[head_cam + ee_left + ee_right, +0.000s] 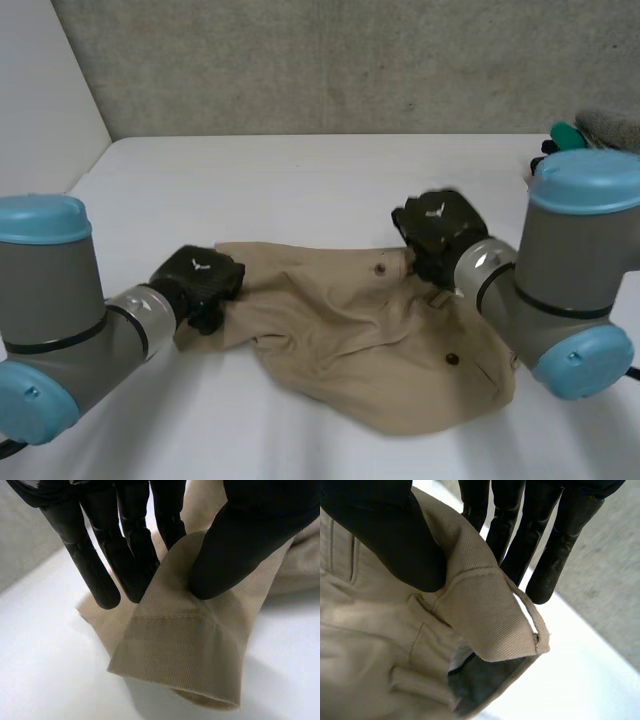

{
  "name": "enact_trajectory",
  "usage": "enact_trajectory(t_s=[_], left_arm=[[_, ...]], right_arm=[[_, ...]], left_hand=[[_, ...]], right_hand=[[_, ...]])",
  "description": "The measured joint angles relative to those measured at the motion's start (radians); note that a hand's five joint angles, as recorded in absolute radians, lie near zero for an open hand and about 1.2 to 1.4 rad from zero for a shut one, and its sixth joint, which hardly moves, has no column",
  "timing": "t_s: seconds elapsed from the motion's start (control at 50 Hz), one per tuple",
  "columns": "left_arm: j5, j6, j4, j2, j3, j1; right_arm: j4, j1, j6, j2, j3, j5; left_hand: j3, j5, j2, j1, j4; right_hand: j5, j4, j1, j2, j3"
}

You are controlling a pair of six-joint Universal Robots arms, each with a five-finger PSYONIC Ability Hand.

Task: Fold the laundry.

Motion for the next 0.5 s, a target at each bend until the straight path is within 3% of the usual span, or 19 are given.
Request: enact_trajectory(t_s=[0.08,0.22,0.38,0.5], left_arm=[[-0.022,0.001,0.021,0.081,0.008,-0.015],[-0.085,-0.001,0.171,0.179,0.102,-0.024],[-0.207,0.013,0.327,0.052,0.426,-0.03],[-0.247,0.016,0.404,0.006,0.588,-0.046]], right_arm=[[-0.02,-0.005,-0.01,-0.065,-0.018,-0.009],[-0.093,-0.005,-0.018,-0.117,-0.136,-0.034],[-0.36,-0.005,-0.018,0.027,-0.444,-0.018],[-0.508,-0.001,0.009,0.078,-0.577,-0.014]], left_hand=[[0.0,0.0,0.0,0.0,0.0],[0.001,0.0,0.0,0.0,0.001],[0.005,0.0,0.004,0.0,0.005],[0.005,0.0,0.004,0.0,0.005]], right_hand=[[0.0,0.0,0.005,0.0,0.0],[0.0,0.001,0.014,0.0,0.0],[0.0,0.005,0.014,0.007,0.008],[0.0,0.005,0.014,0.007,0.008]])
